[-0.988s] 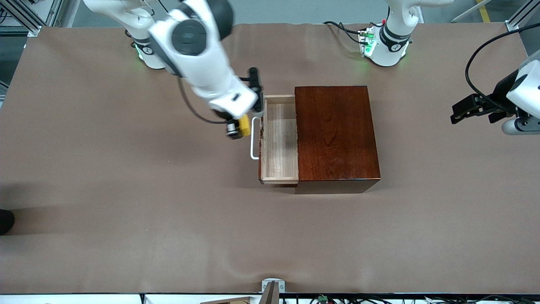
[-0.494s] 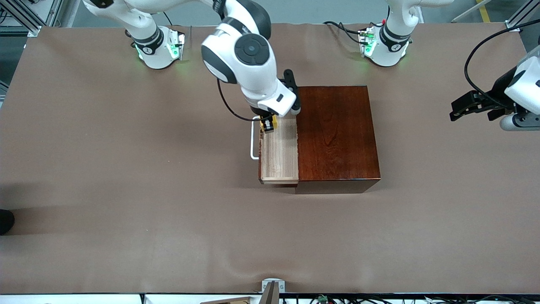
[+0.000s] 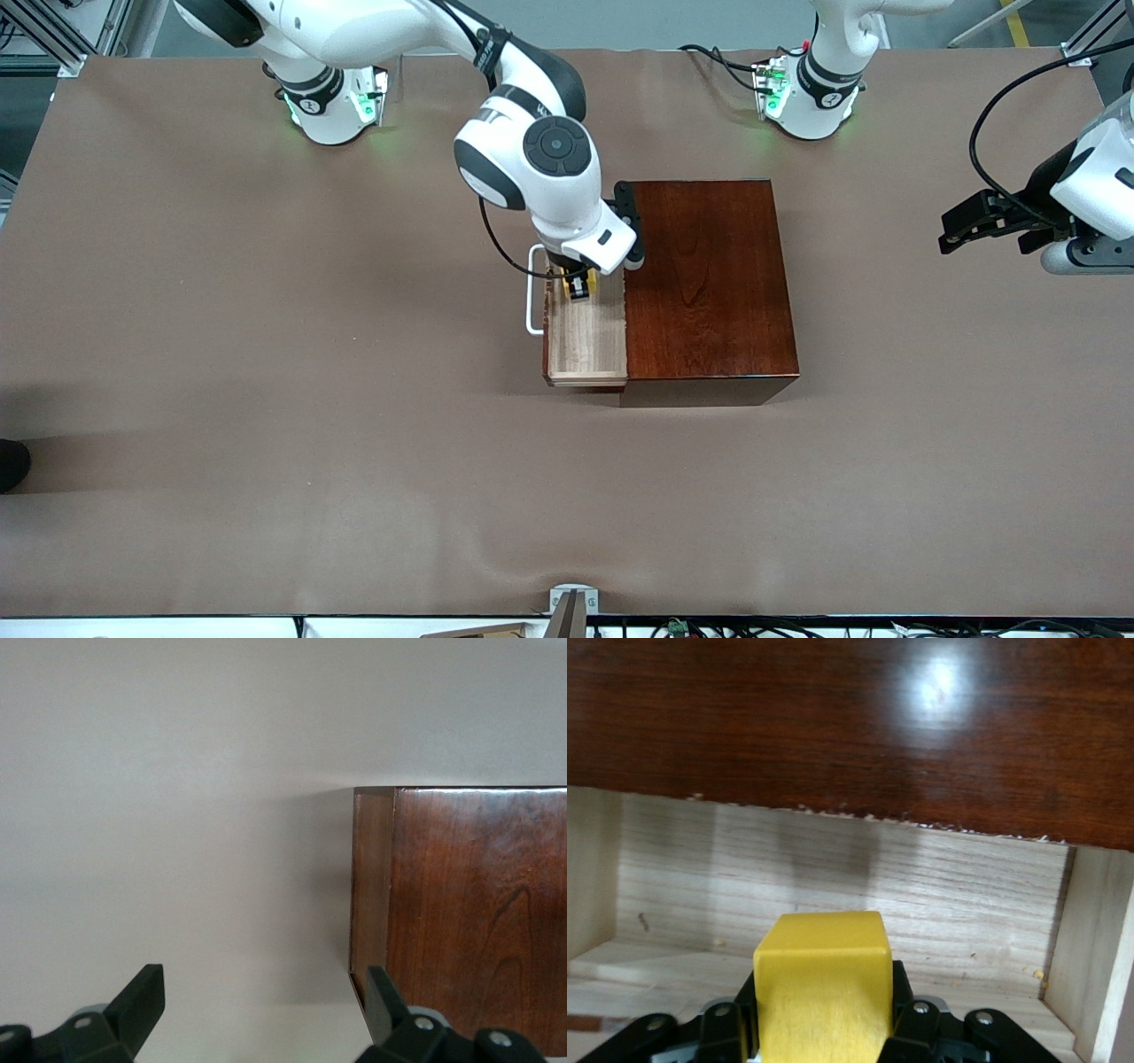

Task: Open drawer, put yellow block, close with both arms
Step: 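Lower the yellow cube into the open drawer with the right gripper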

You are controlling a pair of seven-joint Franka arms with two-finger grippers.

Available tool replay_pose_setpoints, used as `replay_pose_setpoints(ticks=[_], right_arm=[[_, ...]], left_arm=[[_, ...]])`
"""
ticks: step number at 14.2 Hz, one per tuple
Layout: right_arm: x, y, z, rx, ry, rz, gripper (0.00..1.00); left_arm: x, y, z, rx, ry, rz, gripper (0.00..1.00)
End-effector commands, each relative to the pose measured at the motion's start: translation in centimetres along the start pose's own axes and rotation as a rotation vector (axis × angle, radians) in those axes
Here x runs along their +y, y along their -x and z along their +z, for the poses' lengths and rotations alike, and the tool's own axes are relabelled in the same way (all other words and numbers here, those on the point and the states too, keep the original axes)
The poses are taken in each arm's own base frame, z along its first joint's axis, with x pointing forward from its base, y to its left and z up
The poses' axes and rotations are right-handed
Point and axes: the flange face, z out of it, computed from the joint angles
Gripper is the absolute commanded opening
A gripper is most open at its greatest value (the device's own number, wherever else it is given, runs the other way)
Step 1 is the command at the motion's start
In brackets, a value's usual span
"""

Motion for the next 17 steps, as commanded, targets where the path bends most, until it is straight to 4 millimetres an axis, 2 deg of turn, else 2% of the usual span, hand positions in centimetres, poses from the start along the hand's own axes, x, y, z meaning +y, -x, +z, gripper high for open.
replay_pose_setpoints(ticks=[1, 3, 5, 6, 7, 8, 12, 13, 15, 17], right_arm=[[0.3, -1.1, 1.4, -0.02, 0.025, 0.022, 0.0], [0.3, -1.5, 3.2, -0.011, 0.022, 0.035, 0.0], [0.2, -2.0, 4.0, 0.001, 0.025, 0.044, 0.0], [0.2, -2.0, 4.5, -0.001, 0.021, 0.054, 0.08], [0.2, -2.0, 4.6, -0.002, 0.019, 0.063, 0.68], [0.4, -1.7, 4.7, -0.006, 0.02, 0.064, 1.0], [0.9, -1.0, 2.3, 0.002, 0.044, 0.077, 1.0], [0.9, -0.9, 1.1, 0.008, 0.054, 0.08, 1.0], [0.3, -0.9, -2.7, 0.016, 0.082, 0.08, 1.0], [0.4, -0.3, -6.2, 0.037, 0.124, 0.096, 1.0]], left_arm=[[0.2, 0.3, -0.2, 0.01, 0.005, 0.021, 1.0], [0.3, 0.3, -0.2, 0.01, 0.005, 0.021, 1.0], [0.3, 0.3, -0.2, 0.012, 0.005, 0.023, 1.0], [0.3, 0.3, -0.2, 0.012, 0.007, 0.023, 1.0], [0.2, 0.3, -0.3, 0.011, 0.013, 0.021, 1.0], [0.3, 0.3, -0.3, 0.011, 0.013, 0.021, 1.0], [0.4, 1.0, -0.4, -0.026, 0.012, 0.027, 1.0], [0.4, 1.3, -0.6, -0.04, 0.014, 0.027, 1.0], [0.9, 2.0, -0.6, -0.078, 0.014, 0.045, 1.0], [3.6, 3.4, -1.0, -0.12, 0.054, 0.092, 1.0]])
